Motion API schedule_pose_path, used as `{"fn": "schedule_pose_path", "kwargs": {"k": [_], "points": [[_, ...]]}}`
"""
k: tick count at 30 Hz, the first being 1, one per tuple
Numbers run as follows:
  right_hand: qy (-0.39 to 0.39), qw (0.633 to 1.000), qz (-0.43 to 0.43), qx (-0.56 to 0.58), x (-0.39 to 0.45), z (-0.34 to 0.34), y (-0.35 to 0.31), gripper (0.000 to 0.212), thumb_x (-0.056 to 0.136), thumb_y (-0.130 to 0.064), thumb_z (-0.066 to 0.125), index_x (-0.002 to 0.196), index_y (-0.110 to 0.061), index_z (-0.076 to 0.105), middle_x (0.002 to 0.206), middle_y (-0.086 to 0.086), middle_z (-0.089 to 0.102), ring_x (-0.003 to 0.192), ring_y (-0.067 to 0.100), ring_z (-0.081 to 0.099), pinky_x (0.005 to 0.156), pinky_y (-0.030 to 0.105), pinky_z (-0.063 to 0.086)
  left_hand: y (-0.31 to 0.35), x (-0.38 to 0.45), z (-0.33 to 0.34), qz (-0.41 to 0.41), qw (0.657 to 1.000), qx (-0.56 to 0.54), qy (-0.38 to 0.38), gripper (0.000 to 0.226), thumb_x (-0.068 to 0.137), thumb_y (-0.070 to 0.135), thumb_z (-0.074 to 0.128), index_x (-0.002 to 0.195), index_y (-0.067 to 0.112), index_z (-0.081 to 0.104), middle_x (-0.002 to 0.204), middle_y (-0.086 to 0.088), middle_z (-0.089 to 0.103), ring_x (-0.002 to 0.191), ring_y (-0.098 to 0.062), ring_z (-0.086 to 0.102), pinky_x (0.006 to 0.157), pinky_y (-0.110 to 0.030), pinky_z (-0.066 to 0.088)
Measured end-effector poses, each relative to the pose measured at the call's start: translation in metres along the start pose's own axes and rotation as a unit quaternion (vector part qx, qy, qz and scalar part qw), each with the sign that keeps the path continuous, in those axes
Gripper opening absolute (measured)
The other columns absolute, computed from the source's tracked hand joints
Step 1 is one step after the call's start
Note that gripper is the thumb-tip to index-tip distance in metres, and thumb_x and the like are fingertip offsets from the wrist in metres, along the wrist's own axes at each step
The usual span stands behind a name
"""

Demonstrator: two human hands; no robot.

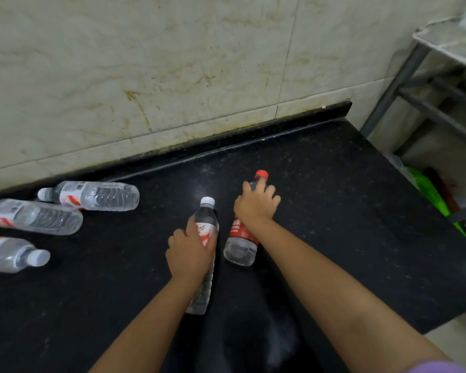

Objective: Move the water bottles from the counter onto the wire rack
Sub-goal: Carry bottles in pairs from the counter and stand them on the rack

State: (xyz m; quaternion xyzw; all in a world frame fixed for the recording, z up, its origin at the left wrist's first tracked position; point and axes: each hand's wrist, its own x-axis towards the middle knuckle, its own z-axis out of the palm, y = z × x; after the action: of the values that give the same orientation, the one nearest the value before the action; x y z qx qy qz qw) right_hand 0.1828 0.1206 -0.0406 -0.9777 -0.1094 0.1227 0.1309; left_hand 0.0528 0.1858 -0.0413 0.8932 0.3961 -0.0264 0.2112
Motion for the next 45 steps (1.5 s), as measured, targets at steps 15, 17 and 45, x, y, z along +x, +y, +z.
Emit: {"fn": "schedule_pose_path", "kwargs": {"k": [15, 17, 45], "points": [[-0.002, 0.998, 0.024, 0.064, -0.049, -0.017, 0.031, 0.065, 0.081, -0.027, 0.064, 0.136, -0.031, 0.028, 0.129, 0.017, 0.031, 0.118, 0.036, 0.035, 0.091, 0.046, 0.043, -0.011, 0.007, -0.027, 0.077, 0.995, -0.044, -0.046, 0.061, 0.088, 0.047, 0.051, 0.134, 0.01, 0.034, 0.12, -0.021, 0.052, 0.109, -0.034, 0.051, 0.086, -0.041, 0.047], [0.043, 0.998, -0.003, 0.051, -0.064, -0.035, 0.049, 0.066, 0.082, -0.026, 0.064, 0.136, -0.03, 0.028, 0.128, 0.017, 0.032, 0.117, 0.036, 0.035, 0.089, 0.045, 0.044, 0.003, 0.001, -0.035, 0.133, 0.99, -0.037, -0.029, 0.06, 0.088, 0.046, 0.052, 0.133, 0.01, 0.035, 0.119, -0.019, 0.052, 0.108, -0.033, 0.051, 0.084, -0.04, 0.047], [0.525, 0.842, -0.123, -0.004, -0.087, -0.416, 0.463, 0.072, 0.063, -0.021, 0.079, 0.115, -0.028, 0.029, 0.108, 0.034, 0.05, 0.095, 0.047, 0.053, 0.076, 0.047, 0.049, 0.553, -0.207, -0.029, 0.476, 0.831, -0.144, 0.248, 0.064, 0.085, 0.041, 0.054, 0.123, -0.01, 0.046, 0.098, -0.035, 0.057, 0.092, -0.045, 0.055, 0.074, -0.049, 0.048]]}}
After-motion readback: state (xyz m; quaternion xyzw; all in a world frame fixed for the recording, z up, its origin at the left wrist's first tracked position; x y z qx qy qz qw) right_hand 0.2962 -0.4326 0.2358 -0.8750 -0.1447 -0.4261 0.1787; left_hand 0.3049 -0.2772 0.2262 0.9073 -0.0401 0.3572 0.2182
